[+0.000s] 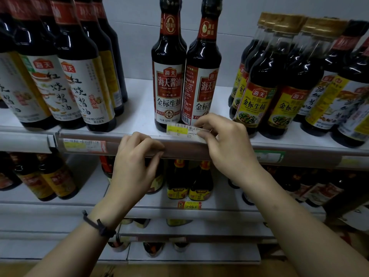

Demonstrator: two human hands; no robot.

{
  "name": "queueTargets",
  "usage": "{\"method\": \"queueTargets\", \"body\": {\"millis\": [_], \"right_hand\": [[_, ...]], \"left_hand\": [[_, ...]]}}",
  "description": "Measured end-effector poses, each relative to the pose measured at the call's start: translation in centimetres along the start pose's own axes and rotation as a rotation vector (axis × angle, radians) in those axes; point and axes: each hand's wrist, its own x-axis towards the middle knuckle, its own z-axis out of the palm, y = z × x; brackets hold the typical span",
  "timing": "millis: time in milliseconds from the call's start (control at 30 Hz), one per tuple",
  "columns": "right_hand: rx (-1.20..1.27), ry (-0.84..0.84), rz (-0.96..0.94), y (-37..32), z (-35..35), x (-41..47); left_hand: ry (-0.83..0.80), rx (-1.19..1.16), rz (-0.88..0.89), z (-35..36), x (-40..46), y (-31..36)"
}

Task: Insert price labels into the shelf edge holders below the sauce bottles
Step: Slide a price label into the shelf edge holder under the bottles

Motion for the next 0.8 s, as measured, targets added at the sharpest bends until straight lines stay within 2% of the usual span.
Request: {"method": "queueTargets", "body": {"millis": [467, 800], "right_hand": [[-0.101, 0.083, -0.103, -0.1, 2.2, -0.6], [-0.003, 0.039, -0.022, 0.1, 2.0, -0.1]], "left_hand": [[0.047, -0.022, 0.031, 0.2, -0.3, -0.2], [0.046, -0.027, 0.040, 0.2, -0.1, -0.4]]}}
